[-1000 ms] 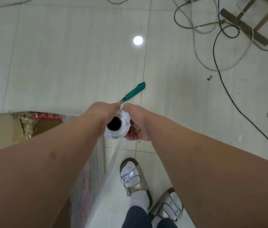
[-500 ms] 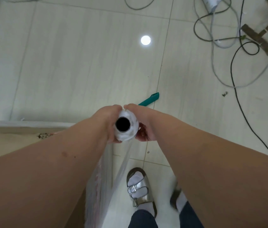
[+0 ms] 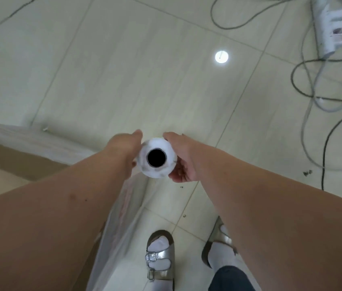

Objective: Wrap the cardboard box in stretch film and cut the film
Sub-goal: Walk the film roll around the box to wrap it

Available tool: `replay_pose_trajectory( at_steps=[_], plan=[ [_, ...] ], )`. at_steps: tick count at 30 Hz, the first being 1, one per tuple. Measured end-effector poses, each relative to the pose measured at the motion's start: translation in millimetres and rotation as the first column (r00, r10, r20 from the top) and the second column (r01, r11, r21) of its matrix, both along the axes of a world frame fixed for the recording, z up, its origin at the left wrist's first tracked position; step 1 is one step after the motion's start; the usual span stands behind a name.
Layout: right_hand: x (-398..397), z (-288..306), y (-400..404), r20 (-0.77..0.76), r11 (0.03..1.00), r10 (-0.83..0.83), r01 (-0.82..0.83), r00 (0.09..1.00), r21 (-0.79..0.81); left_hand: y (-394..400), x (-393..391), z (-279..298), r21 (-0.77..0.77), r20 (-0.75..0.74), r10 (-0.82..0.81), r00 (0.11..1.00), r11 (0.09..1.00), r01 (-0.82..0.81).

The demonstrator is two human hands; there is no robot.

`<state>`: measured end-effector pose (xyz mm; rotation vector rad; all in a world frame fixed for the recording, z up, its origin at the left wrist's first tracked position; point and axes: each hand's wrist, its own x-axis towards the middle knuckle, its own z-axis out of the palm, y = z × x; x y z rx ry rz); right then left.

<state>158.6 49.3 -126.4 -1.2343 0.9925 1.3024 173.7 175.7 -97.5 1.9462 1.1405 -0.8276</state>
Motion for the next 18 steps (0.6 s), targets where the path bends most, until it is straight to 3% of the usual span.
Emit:
replay_pose_trajectory(
  at_steps=[2,4,7,14,18],
  plan=[
    [7,-3,0,0.028,0.998,0.052,-0.053,0.998,0.026,2,-8,-3,-0.137,-0.191,0.188,0.963,0.967,-0.216],
    [12,-1,-1,0.047,0.994,0.086,-0.089,0.995,0.059,0,-12,-6,-0.281,-0.308,0.35,0.885,0.855,-0.436],
    [23,1,-2,0.042,0.989,0.132,-0.134,0.99,0.059,-4,-7,-1,-0.376,-0.343,0.489,0.802,0.711,-0.594],
    [62,13,25,0.073,0.962,0.257,-0.263,0.964,0.079,14,28,12,-0.207,-0.127,0.424,0.896,0.873,-0.442],
    [90,9,53,0.077,0.945,0.323,-0.326,0.943,0.032,31,50,11,-0.062,0.027,0.24,0.97,0.969,-0.238]
  ],
)
